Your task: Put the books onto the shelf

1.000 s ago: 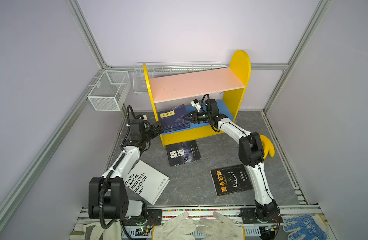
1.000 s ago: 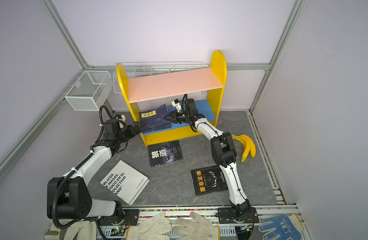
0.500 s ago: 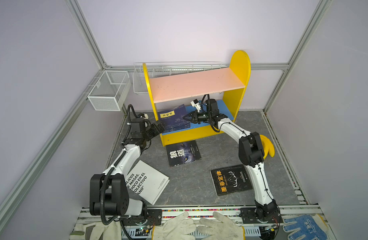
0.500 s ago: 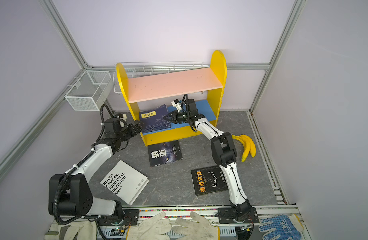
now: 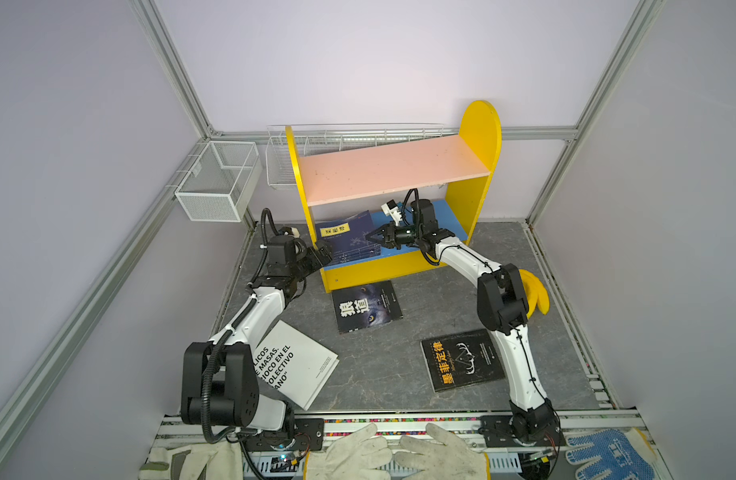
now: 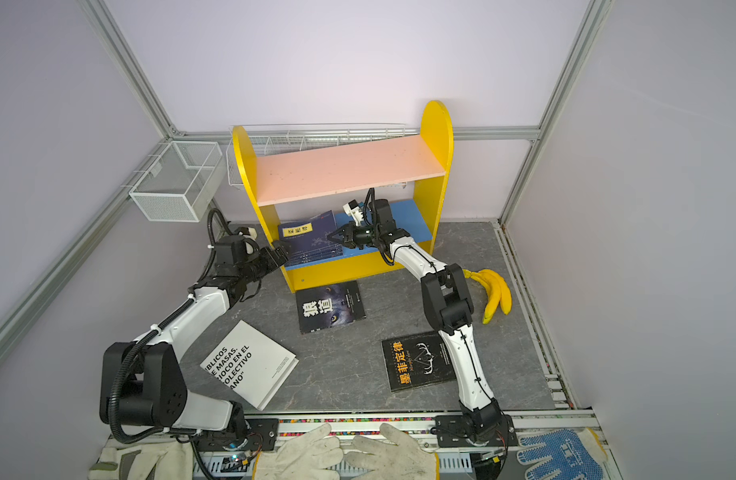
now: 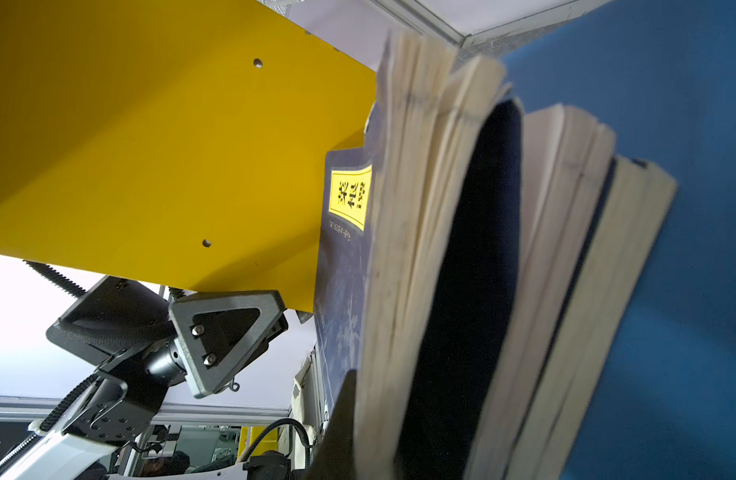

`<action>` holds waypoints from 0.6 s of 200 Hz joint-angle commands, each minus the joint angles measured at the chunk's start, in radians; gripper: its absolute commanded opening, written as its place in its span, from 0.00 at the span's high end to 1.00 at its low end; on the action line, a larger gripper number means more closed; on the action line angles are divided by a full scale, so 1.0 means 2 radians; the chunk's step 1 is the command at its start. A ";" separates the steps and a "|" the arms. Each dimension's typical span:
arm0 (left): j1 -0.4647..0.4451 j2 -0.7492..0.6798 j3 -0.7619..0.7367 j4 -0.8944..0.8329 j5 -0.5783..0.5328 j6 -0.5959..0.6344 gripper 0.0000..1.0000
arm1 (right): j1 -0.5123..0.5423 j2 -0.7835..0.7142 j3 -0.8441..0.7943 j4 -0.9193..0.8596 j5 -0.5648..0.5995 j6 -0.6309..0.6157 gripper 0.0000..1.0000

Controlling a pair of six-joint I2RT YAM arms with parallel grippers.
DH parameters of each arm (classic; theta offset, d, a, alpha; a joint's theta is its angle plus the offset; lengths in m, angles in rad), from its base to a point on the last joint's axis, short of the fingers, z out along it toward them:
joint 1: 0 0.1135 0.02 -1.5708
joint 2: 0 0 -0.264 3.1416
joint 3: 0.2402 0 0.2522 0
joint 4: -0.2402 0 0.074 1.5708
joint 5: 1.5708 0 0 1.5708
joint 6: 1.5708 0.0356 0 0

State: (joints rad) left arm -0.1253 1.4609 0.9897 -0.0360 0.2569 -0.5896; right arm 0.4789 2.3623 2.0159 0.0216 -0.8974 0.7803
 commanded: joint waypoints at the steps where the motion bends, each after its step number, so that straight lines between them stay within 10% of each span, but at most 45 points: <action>1: -0.003 0.016 0.019 -0.011 -0.070 -0.003 0.01 | 0.014 -0.012 -0.016 -0.026 0.018 -0.026 0.91; 120: -0.024 0.040 -0.006 -0.041 -0.138 -0.018 0.04 | 0.001 -0.023 0.028 -0.112 0.088 -0.081 0.72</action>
State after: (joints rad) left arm -0.1818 1.5108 1.0008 -0.0540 0.0574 -0.6132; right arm 0.4889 2.3516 2.0548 -0.1055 -0.8124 0.6903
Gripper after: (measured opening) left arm 0.959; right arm 0.253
